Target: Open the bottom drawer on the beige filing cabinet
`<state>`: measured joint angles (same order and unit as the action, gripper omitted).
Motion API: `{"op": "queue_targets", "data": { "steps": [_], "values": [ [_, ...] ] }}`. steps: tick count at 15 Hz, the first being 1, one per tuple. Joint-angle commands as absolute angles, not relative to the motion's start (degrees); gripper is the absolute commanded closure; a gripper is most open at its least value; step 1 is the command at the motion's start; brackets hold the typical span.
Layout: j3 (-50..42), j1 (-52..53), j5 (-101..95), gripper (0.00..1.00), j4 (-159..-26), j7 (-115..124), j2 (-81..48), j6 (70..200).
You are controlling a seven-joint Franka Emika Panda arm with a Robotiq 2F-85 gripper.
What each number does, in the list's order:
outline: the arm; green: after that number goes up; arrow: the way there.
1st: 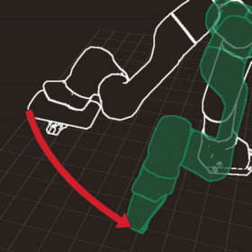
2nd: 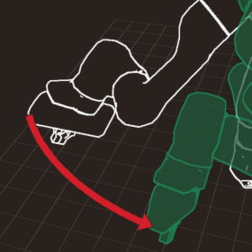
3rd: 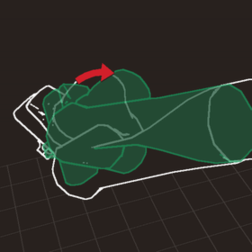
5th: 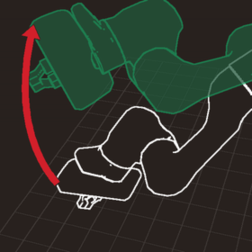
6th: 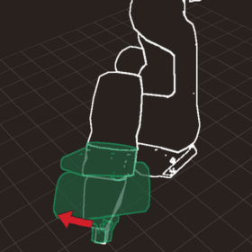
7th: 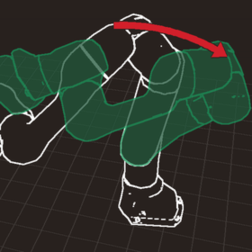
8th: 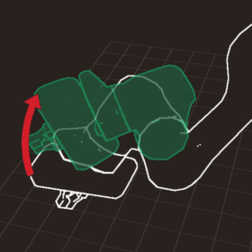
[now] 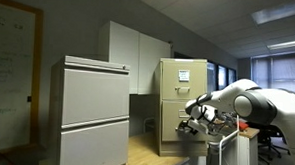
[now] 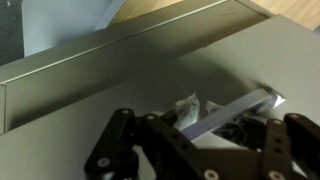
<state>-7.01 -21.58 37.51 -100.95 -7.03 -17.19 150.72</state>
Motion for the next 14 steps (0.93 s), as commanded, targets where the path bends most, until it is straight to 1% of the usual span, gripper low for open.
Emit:
{"op": "queue_targets", "data": {
  "steps": [1, 7, 8, 14],
  "values": [
    [-4.71, -22.52, 43.78, 0.95, -113.54, -16.34, -9.96, 147.43],
    [-4.89, -23.22, 51.66, 0.95, -122.95, -22.89, -3.47, 146.03],
    [-7.38, -20.98, 52.35, 0.95, -124.54, -23.01, -2.27, 145.39],
    [-10.65, -17.5, 53.52, 0.95, -135.0, -23.74, 6.28, 145.42]
  ]
}}
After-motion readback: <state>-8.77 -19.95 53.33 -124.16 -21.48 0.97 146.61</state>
